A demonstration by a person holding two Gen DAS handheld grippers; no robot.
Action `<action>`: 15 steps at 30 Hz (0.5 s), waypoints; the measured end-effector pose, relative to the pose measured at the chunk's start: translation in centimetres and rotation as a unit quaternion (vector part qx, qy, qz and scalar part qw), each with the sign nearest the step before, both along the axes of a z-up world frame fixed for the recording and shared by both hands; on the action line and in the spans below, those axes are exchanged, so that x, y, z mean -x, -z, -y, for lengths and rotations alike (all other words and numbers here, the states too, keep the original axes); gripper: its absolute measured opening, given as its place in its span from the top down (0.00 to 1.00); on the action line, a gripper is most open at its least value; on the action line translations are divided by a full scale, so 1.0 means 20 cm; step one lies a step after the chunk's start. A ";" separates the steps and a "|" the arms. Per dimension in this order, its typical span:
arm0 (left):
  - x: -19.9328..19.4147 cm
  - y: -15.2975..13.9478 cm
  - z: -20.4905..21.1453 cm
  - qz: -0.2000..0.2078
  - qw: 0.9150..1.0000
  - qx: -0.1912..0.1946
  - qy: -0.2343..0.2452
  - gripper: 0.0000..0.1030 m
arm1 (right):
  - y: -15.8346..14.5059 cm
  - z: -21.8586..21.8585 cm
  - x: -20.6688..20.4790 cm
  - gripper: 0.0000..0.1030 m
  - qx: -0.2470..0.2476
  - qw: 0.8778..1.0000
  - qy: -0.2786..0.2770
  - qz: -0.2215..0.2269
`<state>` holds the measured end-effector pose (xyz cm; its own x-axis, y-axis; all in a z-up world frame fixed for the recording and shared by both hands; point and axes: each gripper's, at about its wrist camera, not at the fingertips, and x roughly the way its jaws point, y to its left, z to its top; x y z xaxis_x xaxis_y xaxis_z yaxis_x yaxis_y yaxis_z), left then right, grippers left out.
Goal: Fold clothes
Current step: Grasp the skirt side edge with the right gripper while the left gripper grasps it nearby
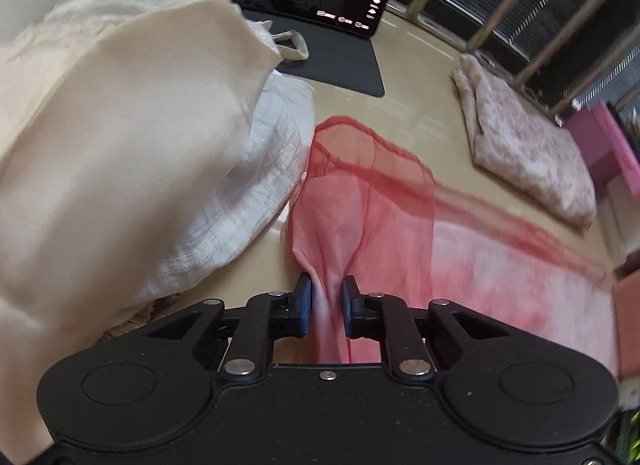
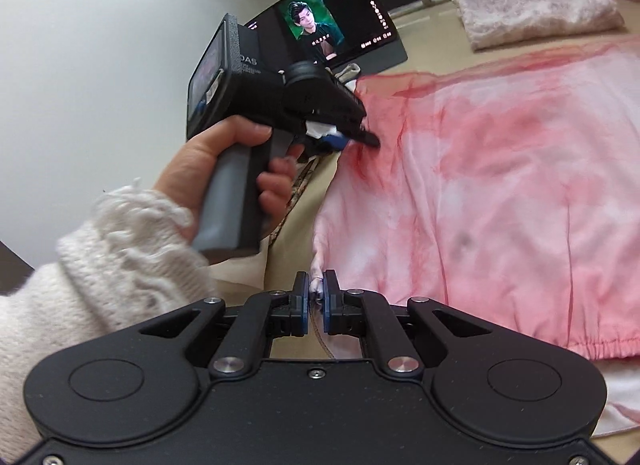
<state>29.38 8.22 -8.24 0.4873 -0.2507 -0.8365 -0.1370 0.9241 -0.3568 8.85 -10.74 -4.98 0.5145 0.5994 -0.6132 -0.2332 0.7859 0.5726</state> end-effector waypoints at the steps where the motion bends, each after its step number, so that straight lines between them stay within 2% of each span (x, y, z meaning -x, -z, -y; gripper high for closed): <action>1: 0.00 0.01 -0.02 -0.001 1.000 0.012 -0.007 0.84 | 0.00 0.01 0.00 0.94 -0.003 1.000 0.001 -0.003; 6: 0.04 0.02 -0.11 -0.003 0.998 0.043 -0.039 0.80 | 0.02 0.05 -0.01 0.94 -0.022 1.000 0.009 -0.014; 12: 0.11 0.01 -0.18 0.012 0.997 0.051 -0.064 0.60 | 0.04 0.08 -0.03 0.94 -0.035 0.999 0.014 -0.023; 15: 0.13 0.01 -0.21 0.017 0.995 0.064 -0.078 0.58 | 0.04 0.08 -0.03 0.94 -0.037 0.999 0.015 -0.022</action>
<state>26.83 12.51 -8.48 0.5558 -0.2731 -0.7852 -0.2621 0.8388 -0.4773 9.46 -12.44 -5.84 0.5054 0.6288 -0.5909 -0.1837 0.7475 0.6384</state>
